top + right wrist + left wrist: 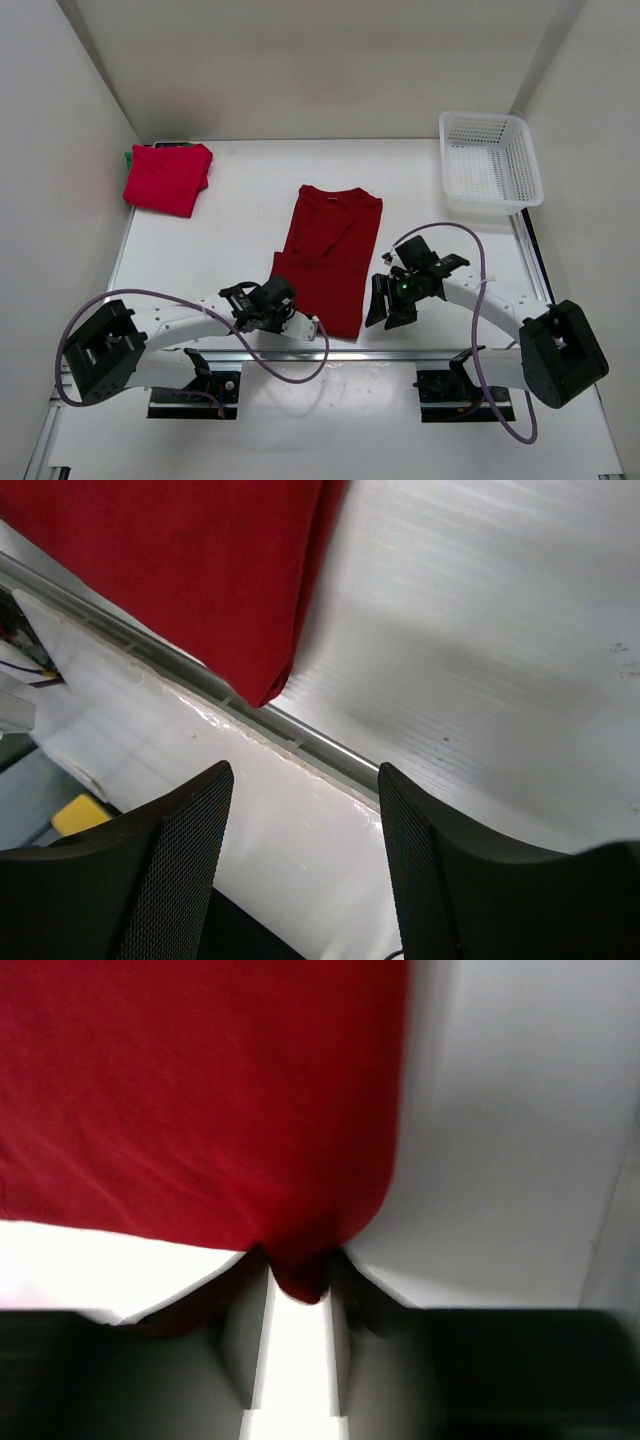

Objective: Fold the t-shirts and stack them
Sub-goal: Grab one side of the 2/3 rectangular tshirt with both arms

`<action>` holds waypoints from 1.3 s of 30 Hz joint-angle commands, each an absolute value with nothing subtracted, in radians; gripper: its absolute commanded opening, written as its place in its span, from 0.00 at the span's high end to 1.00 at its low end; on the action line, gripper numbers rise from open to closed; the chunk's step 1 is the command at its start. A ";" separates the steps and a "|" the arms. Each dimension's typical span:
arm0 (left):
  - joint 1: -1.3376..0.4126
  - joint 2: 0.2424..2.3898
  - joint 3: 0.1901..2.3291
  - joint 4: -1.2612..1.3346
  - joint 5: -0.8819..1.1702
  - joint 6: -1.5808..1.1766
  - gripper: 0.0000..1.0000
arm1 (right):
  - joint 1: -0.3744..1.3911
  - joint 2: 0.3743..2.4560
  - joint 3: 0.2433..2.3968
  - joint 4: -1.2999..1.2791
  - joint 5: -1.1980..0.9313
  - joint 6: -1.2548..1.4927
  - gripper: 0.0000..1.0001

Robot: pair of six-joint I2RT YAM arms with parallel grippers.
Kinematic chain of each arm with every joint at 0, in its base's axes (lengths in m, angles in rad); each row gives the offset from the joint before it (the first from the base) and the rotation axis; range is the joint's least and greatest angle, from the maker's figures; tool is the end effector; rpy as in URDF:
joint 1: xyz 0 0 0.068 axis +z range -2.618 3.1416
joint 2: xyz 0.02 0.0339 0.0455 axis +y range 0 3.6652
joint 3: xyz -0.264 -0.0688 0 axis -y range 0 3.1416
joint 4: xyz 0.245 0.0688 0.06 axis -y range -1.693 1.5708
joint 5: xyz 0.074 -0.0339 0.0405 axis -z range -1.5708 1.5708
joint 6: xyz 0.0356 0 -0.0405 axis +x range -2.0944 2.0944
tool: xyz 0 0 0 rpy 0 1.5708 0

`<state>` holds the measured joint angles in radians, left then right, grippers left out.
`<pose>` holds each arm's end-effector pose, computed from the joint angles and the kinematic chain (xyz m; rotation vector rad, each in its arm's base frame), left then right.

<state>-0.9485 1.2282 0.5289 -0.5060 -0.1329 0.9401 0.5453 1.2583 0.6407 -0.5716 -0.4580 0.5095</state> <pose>0.1184 -0.1569 0.1483 2.2241 1.6518 0.1822 0.1737 0.1238 0.1734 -0.1835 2.9138 0.8710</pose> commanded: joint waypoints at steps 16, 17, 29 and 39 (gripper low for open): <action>-0.891 1.276 0.649 -0.578 0.038 0.782 0.96 | 1.072 1.311 0.802 -0.509 0.236 0.163 0.37; -0.888 1.273 0.649 -0.581 0.046 0.772 0.96 | 1.086 1.336 0.810 -0.509 0.232 0.141 0.38; -0.808 1.322 0.681 -0.604 0.117 0.727 0.96 | 1.173 1.354 0.772 -0.423 0.127 0.012 0.40; -0.785 1.318 0.704 -0.634 0.158 0.730 0.97 | 1.150 1.381 0.707 -0.357 0.081 -0.069 0.40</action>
<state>-0.7967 1.3357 0.6693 -0.6323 0.1055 0.7441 1.1412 1.3697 0.7341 -0.3805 0.1295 -0.0162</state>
